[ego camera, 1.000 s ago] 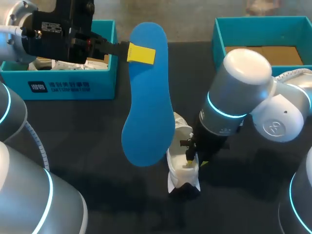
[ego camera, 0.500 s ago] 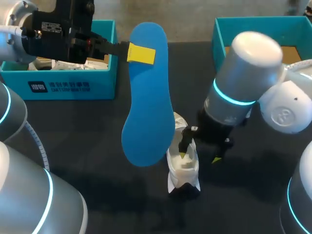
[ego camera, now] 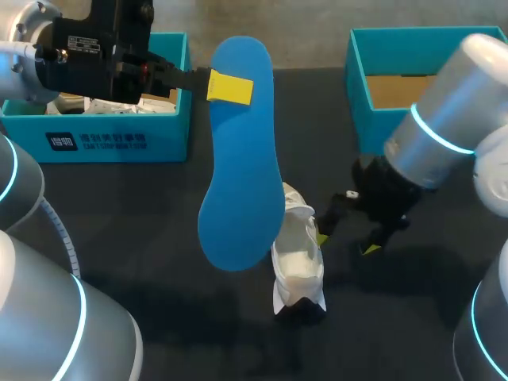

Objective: Take the shoe out of the shoebox, open the shoe tongue, remove and reinsert the insole, then place the shoe into the shoebox

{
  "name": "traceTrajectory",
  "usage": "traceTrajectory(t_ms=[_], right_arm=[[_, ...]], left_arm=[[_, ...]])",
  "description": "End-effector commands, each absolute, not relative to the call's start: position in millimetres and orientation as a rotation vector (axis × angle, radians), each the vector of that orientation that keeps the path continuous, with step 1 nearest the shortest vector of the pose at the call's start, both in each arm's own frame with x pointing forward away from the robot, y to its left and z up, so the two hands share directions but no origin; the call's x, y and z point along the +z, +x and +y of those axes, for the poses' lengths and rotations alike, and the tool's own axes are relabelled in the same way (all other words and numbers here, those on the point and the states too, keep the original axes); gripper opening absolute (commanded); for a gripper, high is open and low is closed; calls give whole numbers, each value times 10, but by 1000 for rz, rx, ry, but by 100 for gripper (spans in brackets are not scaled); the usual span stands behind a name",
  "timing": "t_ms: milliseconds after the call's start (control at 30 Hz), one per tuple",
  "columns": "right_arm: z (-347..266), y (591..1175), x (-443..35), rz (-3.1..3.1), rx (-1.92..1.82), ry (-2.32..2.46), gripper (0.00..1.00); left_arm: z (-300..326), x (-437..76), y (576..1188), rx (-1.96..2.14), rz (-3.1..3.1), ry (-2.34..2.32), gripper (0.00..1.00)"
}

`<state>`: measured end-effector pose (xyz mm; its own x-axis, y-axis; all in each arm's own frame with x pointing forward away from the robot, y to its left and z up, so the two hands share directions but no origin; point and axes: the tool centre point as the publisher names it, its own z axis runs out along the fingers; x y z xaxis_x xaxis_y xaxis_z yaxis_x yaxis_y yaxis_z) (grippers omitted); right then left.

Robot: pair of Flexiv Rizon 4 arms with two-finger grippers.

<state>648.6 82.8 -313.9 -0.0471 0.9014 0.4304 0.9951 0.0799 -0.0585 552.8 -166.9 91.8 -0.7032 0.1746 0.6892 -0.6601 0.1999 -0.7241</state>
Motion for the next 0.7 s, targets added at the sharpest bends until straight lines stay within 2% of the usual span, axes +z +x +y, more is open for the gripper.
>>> traceTrajectory(t_ms=[33,700], right_arm=[[748,6416,-3137,-1976,-434,-1859,100],[445,6518,-2824,-1632,-637,-1765,100]], left_arm=[[-1678,925,5536,1575,-1808,455,0],[-1678,925,5536,1575,-1808,455,0]])
